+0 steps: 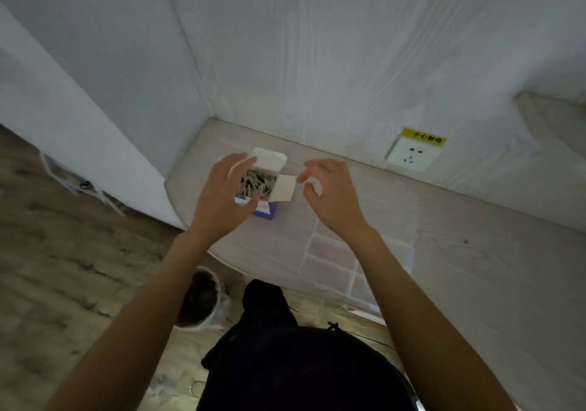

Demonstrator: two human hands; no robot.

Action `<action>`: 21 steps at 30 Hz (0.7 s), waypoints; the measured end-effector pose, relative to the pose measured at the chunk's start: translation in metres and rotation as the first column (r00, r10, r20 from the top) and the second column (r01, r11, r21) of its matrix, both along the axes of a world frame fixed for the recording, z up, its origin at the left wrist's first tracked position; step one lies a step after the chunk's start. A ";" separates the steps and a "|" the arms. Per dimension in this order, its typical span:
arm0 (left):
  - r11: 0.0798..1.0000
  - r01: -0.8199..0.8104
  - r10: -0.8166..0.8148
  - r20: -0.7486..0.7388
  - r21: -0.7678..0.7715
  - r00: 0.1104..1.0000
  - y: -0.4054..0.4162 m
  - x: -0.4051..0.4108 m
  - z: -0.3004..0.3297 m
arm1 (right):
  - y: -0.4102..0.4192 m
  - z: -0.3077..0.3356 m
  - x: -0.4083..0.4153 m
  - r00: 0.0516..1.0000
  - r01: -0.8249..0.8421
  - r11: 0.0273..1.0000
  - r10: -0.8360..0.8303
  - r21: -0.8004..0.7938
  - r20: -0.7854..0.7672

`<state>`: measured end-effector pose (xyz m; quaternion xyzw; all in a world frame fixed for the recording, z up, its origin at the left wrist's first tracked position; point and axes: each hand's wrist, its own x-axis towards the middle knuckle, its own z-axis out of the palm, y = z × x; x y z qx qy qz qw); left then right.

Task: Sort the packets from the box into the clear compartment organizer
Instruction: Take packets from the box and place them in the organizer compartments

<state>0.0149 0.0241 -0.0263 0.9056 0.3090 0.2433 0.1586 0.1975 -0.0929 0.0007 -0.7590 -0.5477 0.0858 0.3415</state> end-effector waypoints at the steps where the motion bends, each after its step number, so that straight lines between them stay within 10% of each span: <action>1: 0.996 -0.049 0.045 -0.063 -0.071 0.997 0.008 -0.002 -0.004 | 0.013 -0.001 -0.007 0.999 -0.043 0.998 0.044 -0.039 0.028; 5: 0.891 -0.203 0.133 -0.194 -0.407 0.972 0.011 0.010 -0.017 | 0.053 -0.017 -0.027 0.975 -0.069 0.969 0.116 -0.236 0.191; 21: 0.948 -0.184 0.130 -0.211 -0.261 0.969 -0.012 0.025 -0.034 | 0.061 -0.025 -0.025 0.960 0.089 0.921 0.022 -0.378 0.281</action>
